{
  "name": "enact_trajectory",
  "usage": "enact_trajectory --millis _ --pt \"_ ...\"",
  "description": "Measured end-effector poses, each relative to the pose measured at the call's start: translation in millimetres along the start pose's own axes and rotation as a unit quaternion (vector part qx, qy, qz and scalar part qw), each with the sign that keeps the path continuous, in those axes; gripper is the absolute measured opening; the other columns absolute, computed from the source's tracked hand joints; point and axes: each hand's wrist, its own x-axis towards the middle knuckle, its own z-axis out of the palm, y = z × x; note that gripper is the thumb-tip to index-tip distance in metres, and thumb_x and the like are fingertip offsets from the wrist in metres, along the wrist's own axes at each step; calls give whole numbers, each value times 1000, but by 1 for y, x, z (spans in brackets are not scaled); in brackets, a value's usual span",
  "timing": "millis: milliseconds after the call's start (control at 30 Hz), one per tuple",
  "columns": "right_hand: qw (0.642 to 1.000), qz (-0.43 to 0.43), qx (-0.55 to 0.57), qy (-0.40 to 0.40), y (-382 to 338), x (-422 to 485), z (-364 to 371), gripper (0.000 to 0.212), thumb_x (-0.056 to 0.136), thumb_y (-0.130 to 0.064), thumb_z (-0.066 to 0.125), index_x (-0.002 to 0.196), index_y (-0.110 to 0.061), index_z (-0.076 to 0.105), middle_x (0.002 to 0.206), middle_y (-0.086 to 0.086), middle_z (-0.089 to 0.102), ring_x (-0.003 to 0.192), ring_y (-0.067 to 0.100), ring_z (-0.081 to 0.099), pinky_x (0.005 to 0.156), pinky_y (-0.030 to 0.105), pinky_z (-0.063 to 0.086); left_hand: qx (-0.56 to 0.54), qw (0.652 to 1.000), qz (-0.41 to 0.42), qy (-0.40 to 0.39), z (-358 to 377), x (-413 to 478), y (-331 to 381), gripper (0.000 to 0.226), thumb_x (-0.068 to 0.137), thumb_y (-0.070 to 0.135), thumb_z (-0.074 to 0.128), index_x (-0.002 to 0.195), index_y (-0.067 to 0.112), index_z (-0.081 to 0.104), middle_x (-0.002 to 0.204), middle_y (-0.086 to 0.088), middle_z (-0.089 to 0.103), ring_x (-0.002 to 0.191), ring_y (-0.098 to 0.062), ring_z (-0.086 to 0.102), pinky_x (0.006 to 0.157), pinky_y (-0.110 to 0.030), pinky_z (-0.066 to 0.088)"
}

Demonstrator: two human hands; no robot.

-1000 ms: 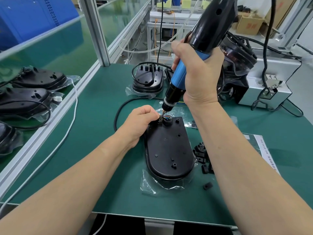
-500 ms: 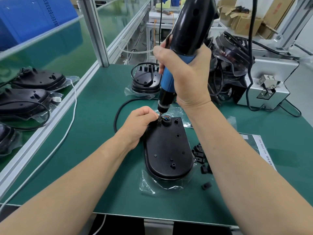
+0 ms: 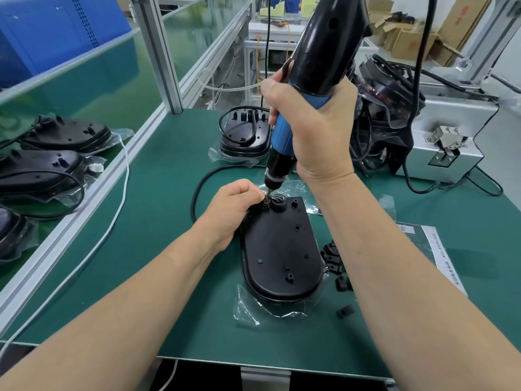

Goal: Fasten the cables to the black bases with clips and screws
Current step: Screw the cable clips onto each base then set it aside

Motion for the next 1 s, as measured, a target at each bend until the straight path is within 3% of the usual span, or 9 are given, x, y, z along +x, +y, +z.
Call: enact_trajectory --millis 133,467,600,667,733,800,867,933,1000 --pt "1000 -1 -4 0 0 1 -2 8 76 3 67 75 9 62 67 13 56 55 25 50 57 37 46 -4 1000 -3 0 0 -1 0 19 89 4 60 71 10 54 81 -13 50 78 -23 43 74 -34 37" --pt "1000 12 -4 -10 2 -3 0 8 75 0 69 77 3 61 69 8 58 58 25 51 59 41 48 -8 1000 9 -1 -1 2 -5 24 88 2 59 67 13 53 66 -3 53 60 -12 50 56 -22 43" --pt "997 50 3 -51 1 -1 -2 17 79 -3 71 84 10 61 70 10 55 62 25 51 62 39 48 1 1000 11 -5 -2 4 -4 28 86 2 59 62 16 53 62 2 53 58 -9 48 56 -21 41" --pt "994 68 16 -81 -1 -1 -3 12 81 -1 70 84 5 60 69 10 56 59 24 53 59 36 48 5 1000 5 -15 -4 6 -1 30 82 3 61 57 19 55 62 3 54 61 -12 49 61 -25 41" --pt "992 76 12 -97 -1 0 -3 10 80 1 70 80 -1 60 67 9 56 56 22 54 56 33 48 12 999 2 -51 -6 7 7 5 73 8 64 69 8 61 74 -10 56 74 -22 49 75 -33 39" --pt "991 80 -9 -103 1 -3 -2 9 78 0 69 79 -1 60 66 12 55 54 24 53 55 34 47 27 994 -3 -101 -11 10 15 34 71 11 65 93 -12 56 90 -18 52 86 -28 45 82 -40 33" --pt "991 89 -19 -94 4 -8 0 12 76 1 68 80 7 59 66 16 54 52 24 51 53 36 46 59 989 -2 -136 -15 11 19 43 79 8 70 105 -20 50 97 -21 53 89 -28 46 85 -41 34" --pt "993 93 9 -68 3 -12 1 7 75 4 65 76 3 58 68 17 52 51 23 48 51 33 44 107 986 24 -125 -16 13 15 28 87 3 65 101 -19 52 89 -18 55 81 -24 46 79 -38 35" --pt "994 85 54 -49 -1 -7 -1 10 74 5 64 73 -3 57 66 14 51 49 21 46 50 30 43 135 985 38 -97 -15 14 9 12 90 1 61 82 -7 58 76 -12 54 73 -20 43 72 -32 34"
